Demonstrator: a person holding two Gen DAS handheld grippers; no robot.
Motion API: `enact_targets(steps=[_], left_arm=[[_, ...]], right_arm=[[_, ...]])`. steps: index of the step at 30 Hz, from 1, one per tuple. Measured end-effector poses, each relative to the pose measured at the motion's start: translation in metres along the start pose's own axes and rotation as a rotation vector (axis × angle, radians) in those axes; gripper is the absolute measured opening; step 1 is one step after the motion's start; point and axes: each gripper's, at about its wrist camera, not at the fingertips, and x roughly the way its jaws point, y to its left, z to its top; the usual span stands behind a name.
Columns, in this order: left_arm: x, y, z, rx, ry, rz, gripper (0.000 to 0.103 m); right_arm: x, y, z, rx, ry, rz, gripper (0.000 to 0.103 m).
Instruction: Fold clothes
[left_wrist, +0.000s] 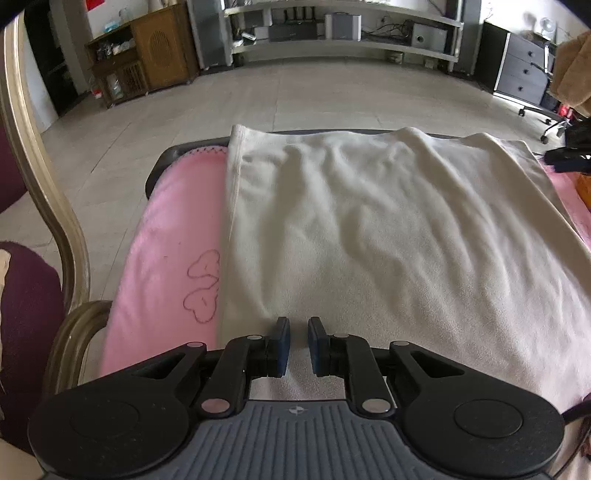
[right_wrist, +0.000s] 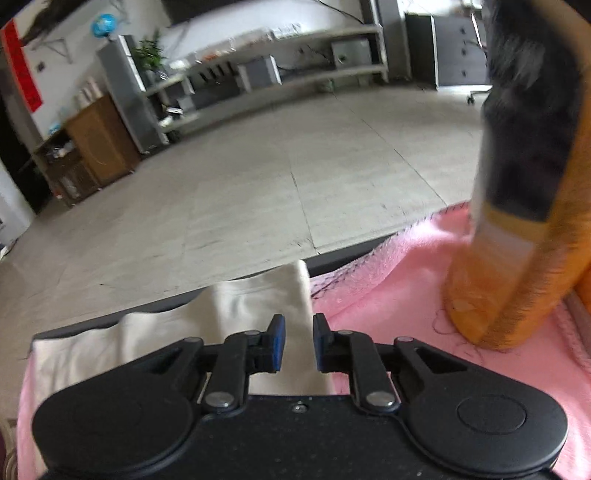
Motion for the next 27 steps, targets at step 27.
enact_targets(steps=[27], left_arm=[[-0.103, 0.014, -0.028, -0.023, -0.079, 0.024, 0.016]], right_arm=[[-0.184, -0.022, -0.056, -0.239, -0.157, -0.002, 0.023]])
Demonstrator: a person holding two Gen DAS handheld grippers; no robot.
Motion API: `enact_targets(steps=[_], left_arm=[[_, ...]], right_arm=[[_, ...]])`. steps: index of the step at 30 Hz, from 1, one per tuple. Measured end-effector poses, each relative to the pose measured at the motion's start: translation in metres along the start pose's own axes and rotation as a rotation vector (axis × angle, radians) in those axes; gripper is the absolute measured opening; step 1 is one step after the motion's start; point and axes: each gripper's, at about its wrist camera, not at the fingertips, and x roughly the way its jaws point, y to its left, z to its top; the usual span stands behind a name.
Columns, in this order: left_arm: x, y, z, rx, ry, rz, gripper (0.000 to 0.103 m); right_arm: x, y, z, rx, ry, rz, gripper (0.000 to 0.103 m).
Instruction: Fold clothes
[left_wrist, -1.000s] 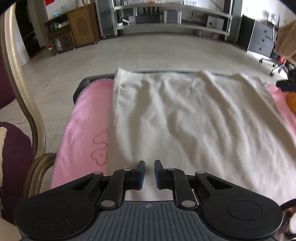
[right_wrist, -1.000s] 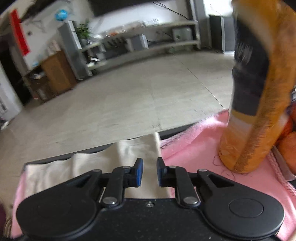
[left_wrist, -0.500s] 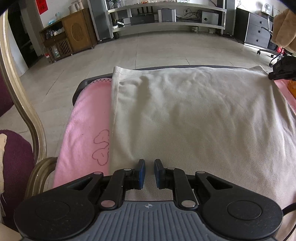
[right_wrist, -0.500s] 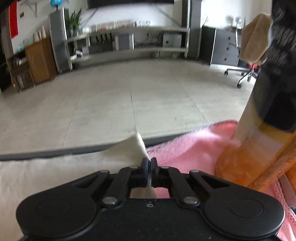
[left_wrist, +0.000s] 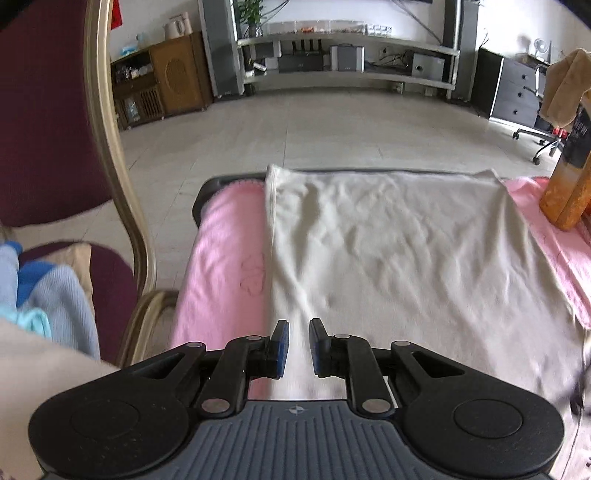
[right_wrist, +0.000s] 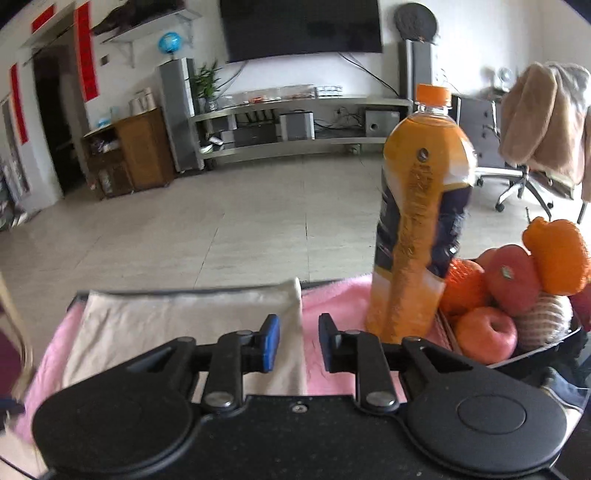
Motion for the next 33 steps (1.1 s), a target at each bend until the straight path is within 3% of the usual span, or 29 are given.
enact_targets(steps=[4, 6, 7, 8, 12, 14, 15, 16, 19, 24, 26, 28, 30, 31, 33], left_arm=[[0.023, -0.004, -0.006, -0.012, 0.020, 0.004, 0.016], [0.036, -0.005, -0.003, -0.031, 0.002, -0.003, 0.016], [0.042, -0.005, 0.001, -0.044, -0.013, -0.006, 0.016], [0.049, -0.005, 0.007, -0.060, -0.032, -0.009, 0.016], [0.089, -0.011, 0.027, -0.111, -0.066, 0.008, 0.016], [0.111, -0.011, 0.028, -0.123, -0.023, 0.078, 0.014], [0.114, -0.010, 0.026, -0.113, -0.024, 0.116, 0.019], [0.118, -0.009, 0.024, -0.103, -0.025, 0.156, 0.022], [0.112, -0.016, 0.019, -0.005, -0.024, 0.380, 0.009], [0.072, -0.009, 0.001, -0.004, -0.044, 0.233, 0.010], [0.059, -0.012, -0.008, -0.013, -0.037, 0.093, 0.013], [0.061, -0.011, -0.016, -0.047, 0.019, -0.012, 0.016], [0.070, -0.009, -0.024, -0.045, 0.061, 0.005, 0.018], [0.068, -0.009, -0.025, -0.031, 0.047, 0.018, 0.019], [0.064, -0.011, -0.023, -0.016, 0.068, 0.092, 0.013]], right_arm=[[0.008, 0.001, -0.026, -0.057, 0.037, -0.015, 0.023], [0.027, -0.001, -0.036, -0.018, 0.061, 0.010, 0.022], [0.038, -0.003, -0.041, 0.008, 0.071, 0.027, 0.014], [0.050, -0.005, -0.044, 0.044, 0.082, 0.055, 0.004], [0.101, -0.017, -0.048, 0.286, 0.145, 0.263, 0.006], [0.127, -0.016, -0.053, 0.358, 0.200, 0.368, 0.007], [0.139, -0.013, -0.057, 0.366, 0.232, 0.401, 0.007], [0.147, -0.011, -0.060, 0.340, 0.252, 0.383, 0.003], [0.143, -0.025, -0.061, 0.332, 0.181, 0.257, 0.000], [0.106, -0.025, -0.052, 0.218, 0.113, -0.001, 0.007], [0.090, -0.018, -0.051, 0.199, 0.107, 0.079, 0.007], [0.087, -0.017, -0.056, 0.259, 0.174, 0.272, 0.009], [0.094, -0.014, -0.067, 0.313, 0.272, 0.422, 0.009], [0.097, -0.012, -0.072, 0.307, 0.306, 0.422, 0.009], [0.101, -0.017, -0.082, 0.298, 0.338, 0.323, 0.000]])
